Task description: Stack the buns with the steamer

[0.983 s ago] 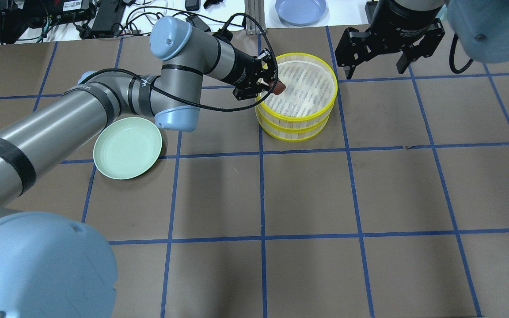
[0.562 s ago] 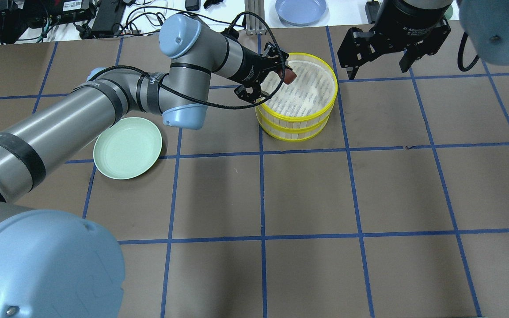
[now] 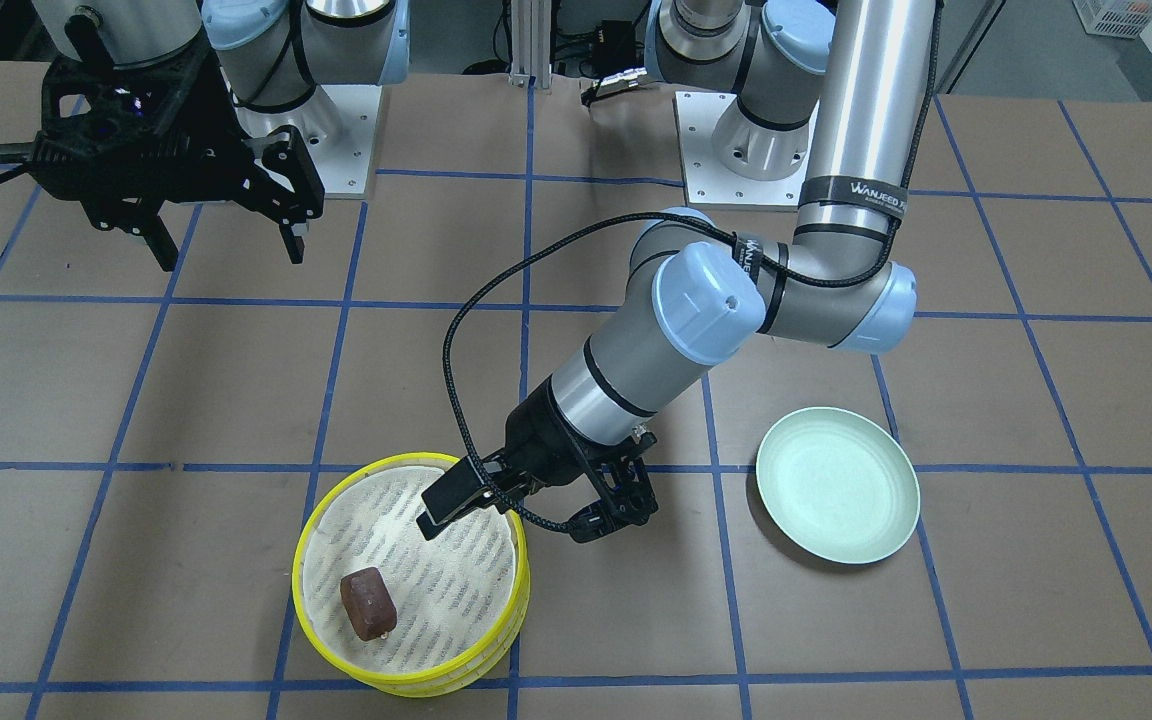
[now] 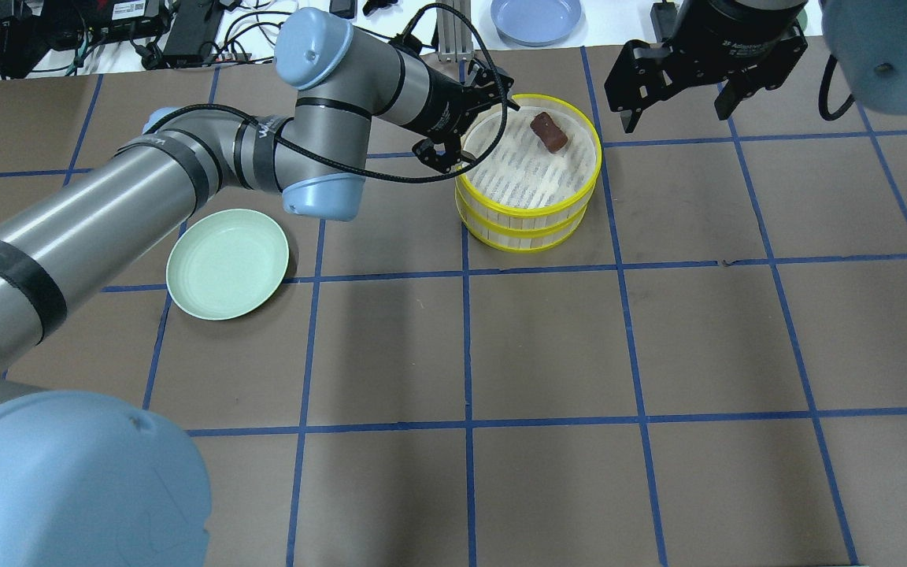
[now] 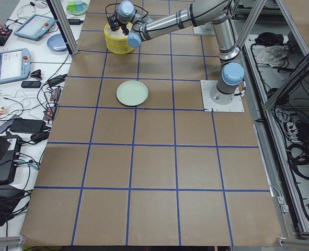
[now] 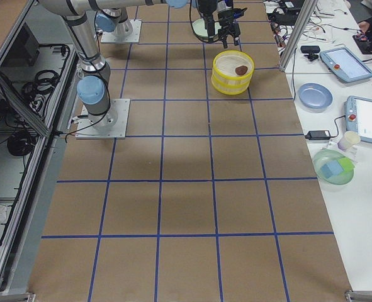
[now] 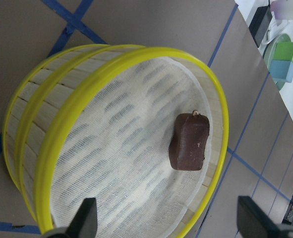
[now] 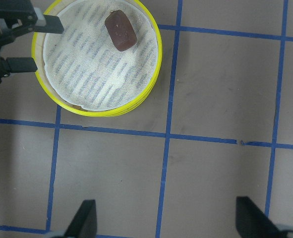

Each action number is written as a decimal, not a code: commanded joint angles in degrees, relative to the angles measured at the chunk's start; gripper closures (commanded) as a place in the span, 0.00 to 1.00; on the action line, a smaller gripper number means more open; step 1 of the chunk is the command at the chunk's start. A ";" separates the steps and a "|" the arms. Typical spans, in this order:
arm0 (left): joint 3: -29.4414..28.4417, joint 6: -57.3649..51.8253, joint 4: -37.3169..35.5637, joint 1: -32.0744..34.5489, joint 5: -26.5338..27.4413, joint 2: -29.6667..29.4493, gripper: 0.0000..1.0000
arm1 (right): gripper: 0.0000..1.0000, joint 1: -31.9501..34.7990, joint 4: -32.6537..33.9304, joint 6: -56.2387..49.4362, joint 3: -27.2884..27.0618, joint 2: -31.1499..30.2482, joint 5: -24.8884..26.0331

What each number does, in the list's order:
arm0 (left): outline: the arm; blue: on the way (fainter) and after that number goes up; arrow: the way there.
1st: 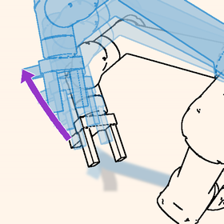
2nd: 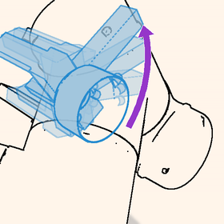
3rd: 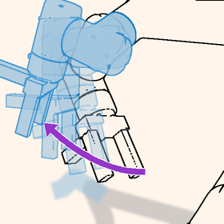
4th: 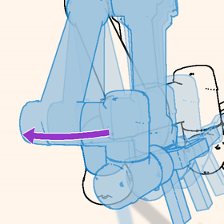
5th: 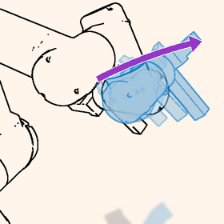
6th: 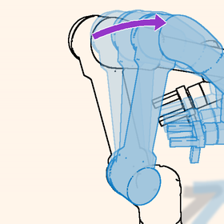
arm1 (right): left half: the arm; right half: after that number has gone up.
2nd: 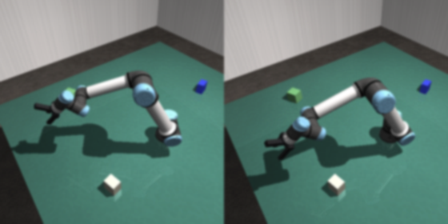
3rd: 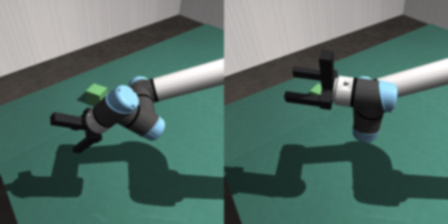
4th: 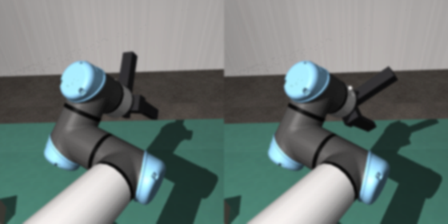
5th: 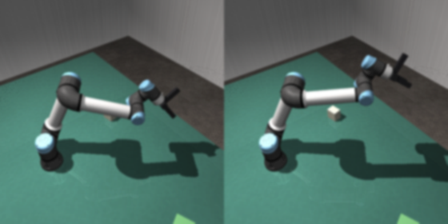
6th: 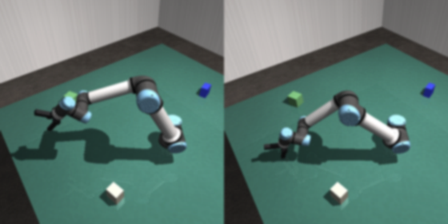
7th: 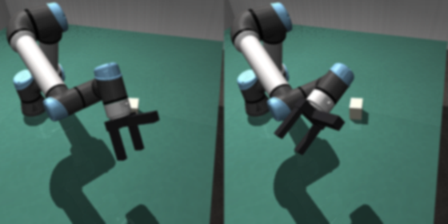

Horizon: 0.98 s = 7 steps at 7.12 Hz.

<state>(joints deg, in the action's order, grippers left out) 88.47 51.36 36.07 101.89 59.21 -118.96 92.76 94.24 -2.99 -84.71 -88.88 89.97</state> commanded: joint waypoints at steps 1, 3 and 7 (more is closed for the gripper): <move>-2.85 -15.30 13.85 -3.08 7.53 3.62 0.00 | 0.00 -0.04 -0.28 0.09 -0.02 -0.07 0.12; -2.96 -33.78 27.24 -8.87 16.49 9.42 0.00 | 0.00 -0.04 -0.11 0.09 -0.02 -0.07 0.21; -2.87 -49.58 48.95 -14.43 35.32 20.83 0.00 | 0.00 -0.04 0.07 0.09 -0.02 -0.07 0.21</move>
<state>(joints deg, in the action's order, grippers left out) 85.60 4.69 78.12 88.74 88.96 -102.12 92.72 94.25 -2.90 -84.73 -88.95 90.17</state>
